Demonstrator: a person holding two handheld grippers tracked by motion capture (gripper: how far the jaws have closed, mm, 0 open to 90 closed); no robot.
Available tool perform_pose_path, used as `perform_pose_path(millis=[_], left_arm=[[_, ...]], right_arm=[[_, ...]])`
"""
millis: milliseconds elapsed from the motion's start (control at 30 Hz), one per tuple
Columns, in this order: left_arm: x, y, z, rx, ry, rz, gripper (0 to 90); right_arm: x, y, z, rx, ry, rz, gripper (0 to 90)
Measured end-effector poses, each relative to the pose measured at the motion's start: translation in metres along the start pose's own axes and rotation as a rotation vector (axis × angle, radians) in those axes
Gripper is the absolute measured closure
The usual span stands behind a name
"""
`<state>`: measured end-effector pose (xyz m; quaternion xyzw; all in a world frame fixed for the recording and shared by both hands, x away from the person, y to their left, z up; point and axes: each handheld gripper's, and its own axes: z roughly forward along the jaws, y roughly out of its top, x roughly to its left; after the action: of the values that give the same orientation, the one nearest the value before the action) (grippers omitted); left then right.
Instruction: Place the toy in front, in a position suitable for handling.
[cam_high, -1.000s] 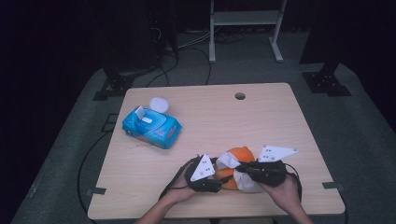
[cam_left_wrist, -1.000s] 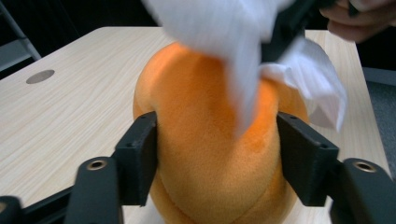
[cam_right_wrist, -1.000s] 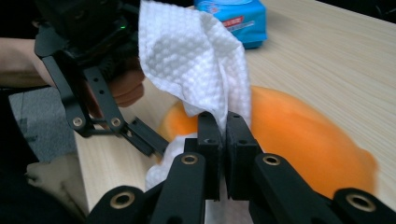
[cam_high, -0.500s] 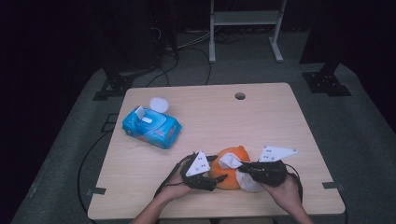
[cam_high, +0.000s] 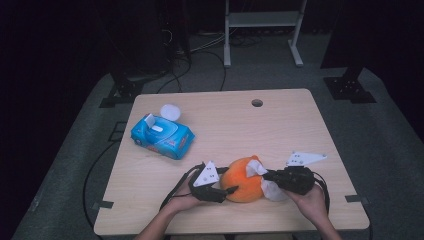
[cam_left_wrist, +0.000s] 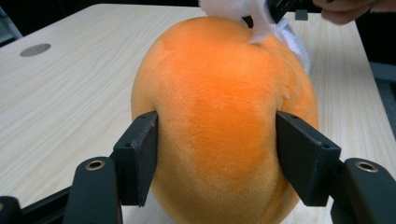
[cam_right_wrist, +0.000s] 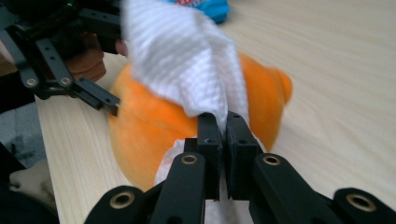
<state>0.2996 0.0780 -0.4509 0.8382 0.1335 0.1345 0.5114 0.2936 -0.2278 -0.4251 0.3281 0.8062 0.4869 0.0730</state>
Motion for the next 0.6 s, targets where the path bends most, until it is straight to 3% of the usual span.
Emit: perform_pose_path(millis=[33,133,200,267,400,500,600], left_arm=[[0.000,0.000,0.000,-0.002,-0.001,-0.007,33.8],[0.001,0.003,0.000,-0.002,-0.014,-0.035,29.5],[0.001,0.007,0.000,-0.008,-0.015,-0.076,19.0],[0.001,0.008,-0.001,-0.006,-0.020,-0.087,17.8],[0.001,0.006,-0.003,0.007,-0.026,-0.053,29.2],[0.002,0.004,-0.003,0.010,-0.025,-0.039,33.8],[0.003,0.003,-0.002,-0.003,-0.021,-0.056,34.7]], right_arm=[[-0.003,-0.001,-0.001,-0.010,0.010,0.027,85.4],[-0.004,0.001,-0.002,-0.021,0.003,0.033,85.4],[0.002,0.002,0.000,-0.010,0.007,0.002,85.4],[0.012,0.002,0.003,-0.004,0.028,-0.021,85.5],[0.031,0.007,0.004,0.012,0.044,-0.102,85.5],[0.025,0.004,0.005,0.024,0.040,-0.088,85.6],[0.012,-0.001,0.002,0.055,0.004,-0.059,85.5]])
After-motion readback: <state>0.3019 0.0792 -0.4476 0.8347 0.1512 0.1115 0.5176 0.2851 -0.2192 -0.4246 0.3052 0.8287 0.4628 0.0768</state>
